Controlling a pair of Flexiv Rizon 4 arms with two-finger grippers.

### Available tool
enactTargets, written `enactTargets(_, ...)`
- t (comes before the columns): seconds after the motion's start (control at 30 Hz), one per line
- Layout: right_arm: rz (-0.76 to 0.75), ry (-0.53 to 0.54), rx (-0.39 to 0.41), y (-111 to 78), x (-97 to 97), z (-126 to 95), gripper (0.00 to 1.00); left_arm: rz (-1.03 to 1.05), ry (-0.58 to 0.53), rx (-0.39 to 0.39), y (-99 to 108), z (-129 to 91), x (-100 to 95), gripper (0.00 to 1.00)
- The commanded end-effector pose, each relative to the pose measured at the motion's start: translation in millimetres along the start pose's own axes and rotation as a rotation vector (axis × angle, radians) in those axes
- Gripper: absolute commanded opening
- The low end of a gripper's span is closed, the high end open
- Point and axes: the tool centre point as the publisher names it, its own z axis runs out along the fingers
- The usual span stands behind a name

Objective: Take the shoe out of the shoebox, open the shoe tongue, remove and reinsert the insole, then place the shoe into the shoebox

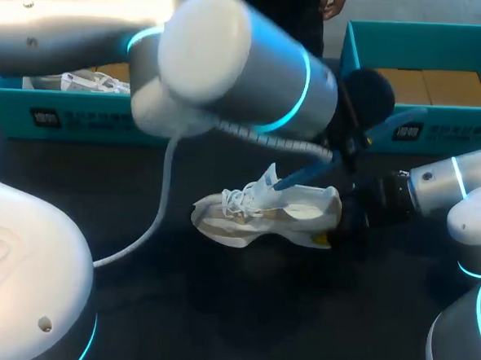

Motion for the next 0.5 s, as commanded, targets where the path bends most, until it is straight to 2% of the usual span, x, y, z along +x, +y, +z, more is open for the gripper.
enactTargets(0.03,0.001,-0.001,0.004,0.7,-0.1,1,0.0,-0.011,0.086,-0.027,-7,-15,-9.8,0.0)
enactTargets(0.27,0.001,-0.001,0.004,0.7,-0.1,1,0.0,-0.06,0.189,-0.003,-22,-35,-11.6,0.0)
enactTargets(0.5,0.001,-0.001,0.004,0.7,-0.1,1,0.0,-0.144,0.299,0.07,-37,-61,-15.5,0.0)
